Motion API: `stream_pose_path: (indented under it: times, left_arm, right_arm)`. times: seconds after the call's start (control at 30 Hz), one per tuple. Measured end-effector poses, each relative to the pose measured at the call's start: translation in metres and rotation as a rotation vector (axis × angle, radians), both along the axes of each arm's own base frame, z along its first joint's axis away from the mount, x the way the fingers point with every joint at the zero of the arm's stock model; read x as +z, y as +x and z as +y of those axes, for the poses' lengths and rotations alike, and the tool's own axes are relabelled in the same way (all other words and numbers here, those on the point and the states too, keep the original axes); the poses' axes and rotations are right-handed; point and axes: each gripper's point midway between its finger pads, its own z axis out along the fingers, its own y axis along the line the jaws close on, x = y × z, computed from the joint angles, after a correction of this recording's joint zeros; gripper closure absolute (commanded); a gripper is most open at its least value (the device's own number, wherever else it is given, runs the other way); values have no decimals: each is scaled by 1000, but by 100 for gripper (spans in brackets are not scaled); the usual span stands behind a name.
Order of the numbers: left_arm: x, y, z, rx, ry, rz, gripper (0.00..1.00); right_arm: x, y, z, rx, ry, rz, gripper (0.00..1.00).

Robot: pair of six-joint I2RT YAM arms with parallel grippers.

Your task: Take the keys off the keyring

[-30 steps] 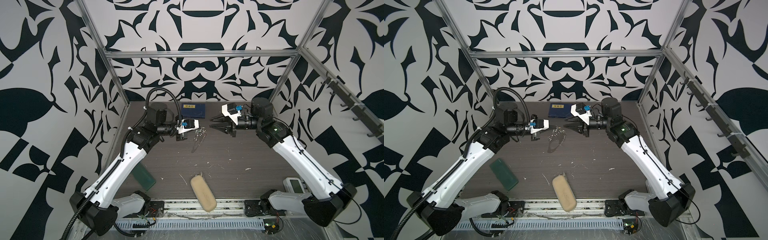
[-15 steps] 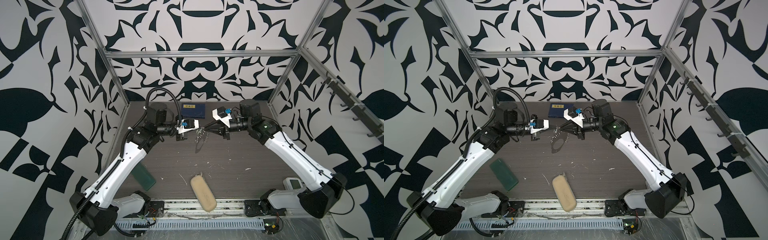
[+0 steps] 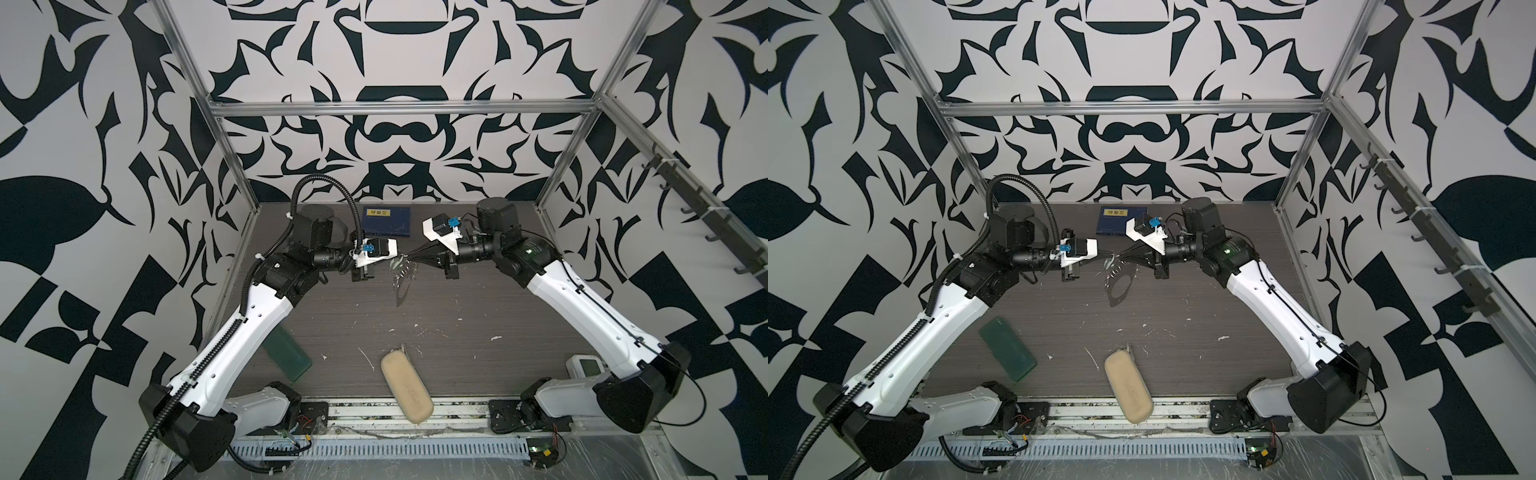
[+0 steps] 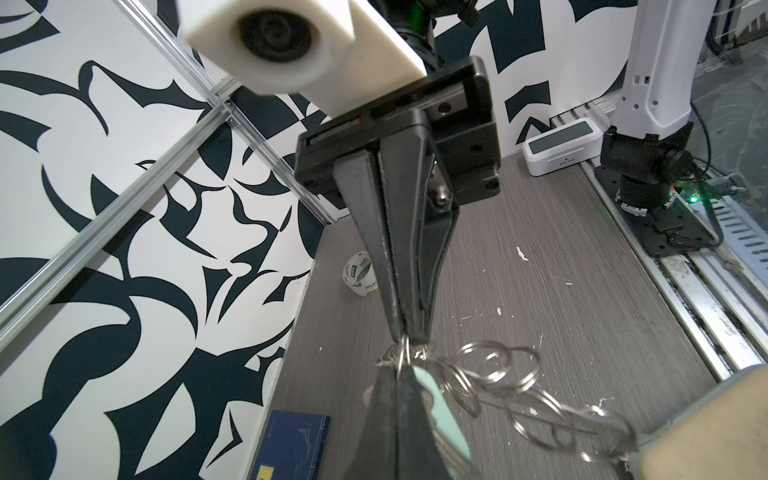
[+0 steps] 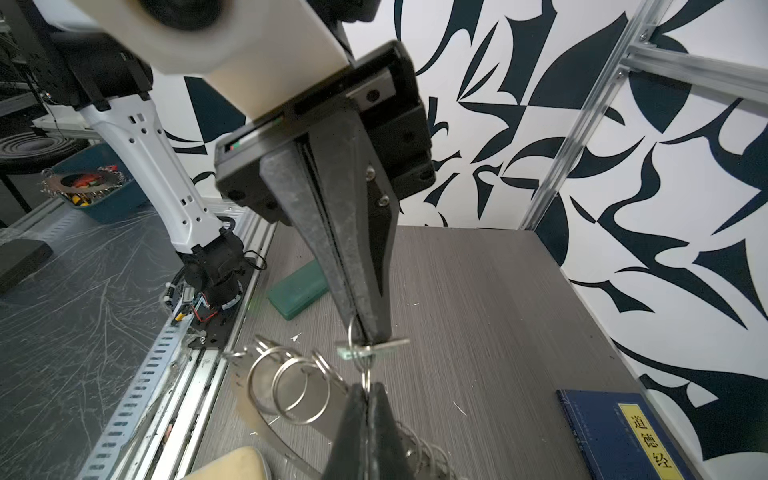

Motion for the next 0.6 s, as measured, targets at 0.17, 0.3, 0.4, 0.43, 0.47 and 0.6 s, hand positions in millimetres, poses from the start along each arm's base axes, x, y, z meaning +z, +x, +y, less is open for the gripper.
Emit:
stream_pose_path:
  times: [0.17,0.3,0.4,0.43,0.47,0.6]
  left_arm:
    - [1,1,3,15,2,-7,100]
    - [9,2,10,37,-11,-28,100]
    - [15,0,13,42,-23,-43,100]
    - [17,0,13,42,-27,-48,100]
    - [18,0,13,40,-32,-50,100]
    - [24,1,13,42,-53,-59,100]
  right_arm:
    - [3,0,0,1,8,-2,100]
    - [16,0,-2,2,72,-2,100]
    - [31,-2,-4,9,132,-10,100]
    - [34,-3,-5,10,145,-12,100]
    - [38,-4,-5,12,161,-13,100]
    - [44,-2,-4,7,230,7,100]
